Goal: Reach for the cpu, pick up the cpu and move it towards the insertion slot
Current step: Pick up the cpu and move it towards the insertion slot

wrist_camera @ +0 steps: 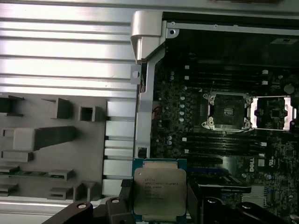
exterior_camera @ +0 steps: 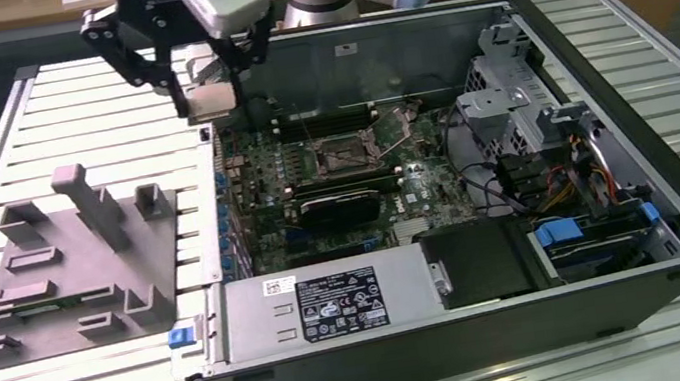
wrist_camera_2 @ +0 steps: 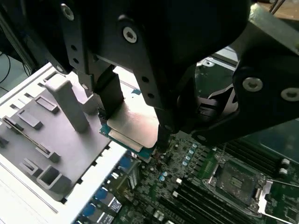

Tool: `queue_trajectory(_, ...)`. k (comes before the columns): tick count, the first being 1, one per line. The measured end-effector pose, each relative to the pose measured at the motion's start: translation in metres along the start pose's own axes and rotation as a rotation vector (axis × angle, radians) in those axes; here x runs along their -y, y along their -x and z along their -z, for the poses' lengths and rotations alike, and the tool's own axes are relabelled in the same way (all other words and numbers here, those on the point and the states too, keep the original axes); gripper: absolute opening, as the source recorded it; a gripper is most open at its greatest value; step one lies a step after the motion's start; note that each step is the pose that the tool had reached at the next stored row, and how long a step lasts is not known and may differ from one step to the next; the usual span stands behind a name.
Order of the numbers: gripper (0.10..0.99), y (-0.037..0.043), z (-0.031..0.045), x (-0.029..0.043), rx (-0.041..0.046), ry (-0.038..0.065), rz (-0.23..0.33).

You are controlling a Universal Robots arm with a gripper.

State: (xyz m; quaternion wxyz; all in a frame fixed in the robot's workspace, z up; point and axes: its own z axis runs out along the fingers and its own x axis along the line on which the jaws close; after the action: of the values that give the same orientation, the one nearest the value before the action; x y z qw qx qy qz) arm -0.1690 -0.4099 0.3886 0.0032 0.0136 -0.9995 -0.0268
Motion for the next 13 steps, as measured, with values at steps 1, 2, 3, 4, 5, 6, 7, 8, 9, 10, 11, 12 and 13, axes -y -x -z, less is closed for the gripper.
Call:
queue_trajectory(1,0.541,0.0042,0.0000,0.0001,-0.0003,0.000,0.000)
queue_trajectory(2,0.541,0.0083,0.0001,0.0002,-0.0005,0.000,0.000)
queue_trajectory(3,0.541,0.0122,0.0001,0.0003,-0.0007,0.000,0.000)
queue_trajectory(4,0.541,0.0163,0.0001,0.0004,-0.0009,0.000,0.000)
queue_trajectory(5,0.541,0.0204,0.0002,0.0006,-0.0012,0.000,0.000)
queue_trajectory(6,0.541,0.0249,0.0002,0.0007,-0.0015,0.000,0.000)
queue_trajectory(7,0.541,0.0291,0.0003,0.0008,-0.0017,0.000,0.000)
queue_trajectory(8,0.541,0.0334,0.0003,0.0009,-0.0018,0.000,0.000)
queue_trajectory(9,0.541,0.0379,0.0003,0.0010,-0.0020,0.000,0.000)
queue_trajectory(10,0.541,0.0423,0.0003,0.0011,-0.0021,0.000,0.000)
queue_trajectory(11,0.541,0.0467,0.0003,0.0013,-0.0023,0.000,0.000)
queue_trajectory(12,0.541,0.0513,0.0003,0.0014,-0.0025,0.000,0.000)
queue_trajectory(13,0.541,0.0561,0.0004,0.0015,-0.0027,0.000,0.000)
